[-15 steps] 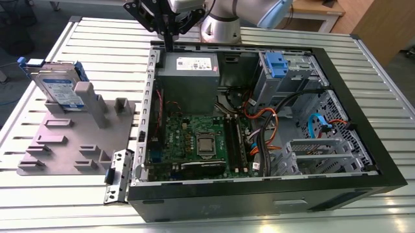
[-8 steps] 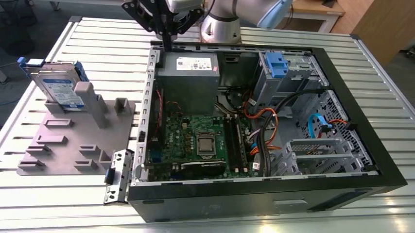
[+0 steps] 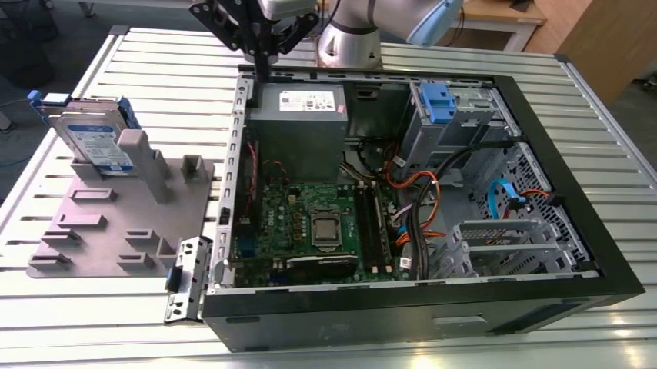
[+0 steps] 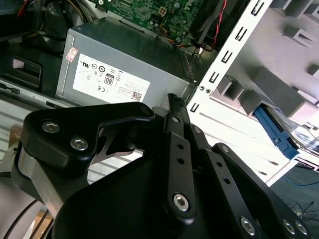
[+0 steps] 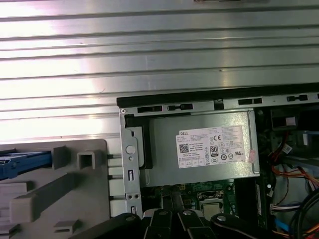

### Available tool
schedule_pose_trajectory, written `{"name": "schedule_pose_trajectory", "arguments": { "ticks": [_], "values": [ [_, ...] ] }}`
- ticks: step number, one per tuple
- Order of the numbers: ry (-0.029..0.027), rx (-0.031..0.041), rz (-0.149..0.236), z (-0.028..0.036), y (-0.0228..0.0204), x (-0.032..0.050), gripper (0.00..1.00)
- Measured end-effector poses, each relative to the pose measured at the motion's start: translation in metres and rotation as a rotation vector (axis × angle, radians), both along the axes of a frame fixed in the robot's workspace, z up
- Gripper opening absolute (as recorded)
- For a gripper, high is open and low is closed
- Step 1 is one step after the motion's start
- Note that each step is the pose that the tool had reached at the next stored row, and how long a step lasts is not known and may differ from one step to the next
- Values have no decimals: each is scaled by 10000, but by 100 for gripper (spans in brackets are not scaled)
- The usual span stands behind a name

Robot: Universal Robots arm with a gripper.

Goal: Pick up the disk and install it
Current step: 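Reach for the disk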

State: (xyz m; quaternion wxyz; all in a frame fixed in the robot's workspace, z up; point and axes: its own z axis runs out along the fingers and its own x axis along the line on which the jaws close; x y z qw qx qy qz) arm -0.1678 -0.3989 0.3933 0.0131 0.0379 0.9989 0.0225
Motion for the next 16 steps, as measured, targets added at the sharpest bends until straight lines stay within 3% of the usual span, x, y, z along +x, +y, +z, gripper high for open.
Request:
{"name": "schedule_pose_trajectory", "arguments": {
  "ticks": [16],
  "values": [
    [0,0,1,-2,0,-127,11]
  ]
}}
